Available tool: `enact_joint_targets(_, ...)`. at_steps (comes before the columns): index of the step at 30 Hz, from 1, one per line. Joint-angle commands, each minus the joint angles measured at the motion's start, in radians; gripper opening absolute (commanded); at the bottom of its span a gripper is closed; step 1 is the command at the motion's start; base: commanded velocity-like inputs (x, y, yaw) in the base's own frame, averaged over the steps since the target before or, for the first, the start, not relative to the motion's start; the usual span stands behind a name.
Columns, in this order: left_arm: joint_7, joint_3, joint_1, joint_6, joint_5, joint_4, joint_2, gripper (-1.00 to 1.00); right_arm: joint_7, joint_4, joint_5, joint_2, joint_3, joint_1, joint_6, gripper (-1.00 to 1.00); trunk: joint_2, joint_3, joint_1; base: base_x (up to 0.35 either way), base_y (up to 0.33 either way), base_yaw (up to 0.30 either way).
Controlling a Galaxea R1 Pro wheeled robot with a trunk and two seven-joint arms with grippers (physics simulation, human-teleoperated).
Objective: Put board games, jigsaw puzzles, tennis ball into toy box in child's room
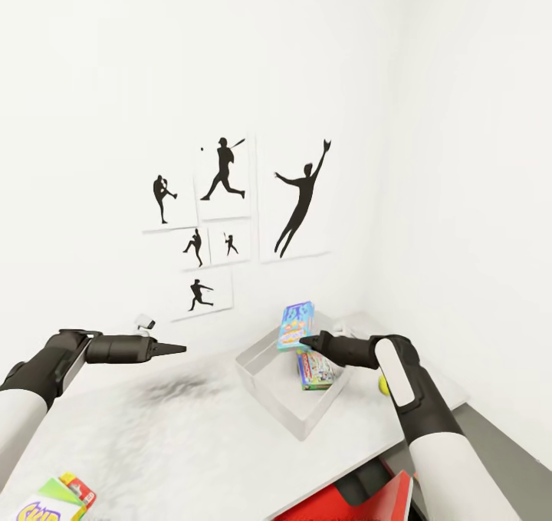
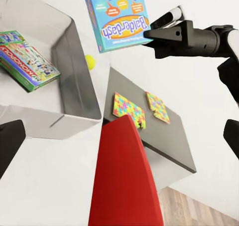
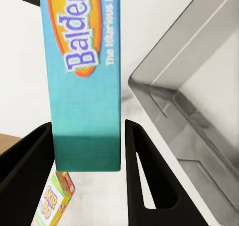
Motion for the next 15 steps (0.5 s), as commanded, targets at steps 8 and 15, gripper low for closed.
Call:
enact_joint_targets(8,0.0,-0.008,-0.001,0.011,0.008,0.0,0.002,1.0,0.009,0.139,0.011,-0.001,-0.003,-0.073,0.015,-1.0,-0.001,-0.014,0.0,0.0,0.0,0.0)
enact_joint_targets(15,0.0,-0.008,-0.001,0.011,0.007,0.0,0.002,1.0,0.001,0.21,0.012,-0.004,0.009,-0.107,0.02,-1.0,-0.001,-0.025,0.0,0.0,0.0,0.0)
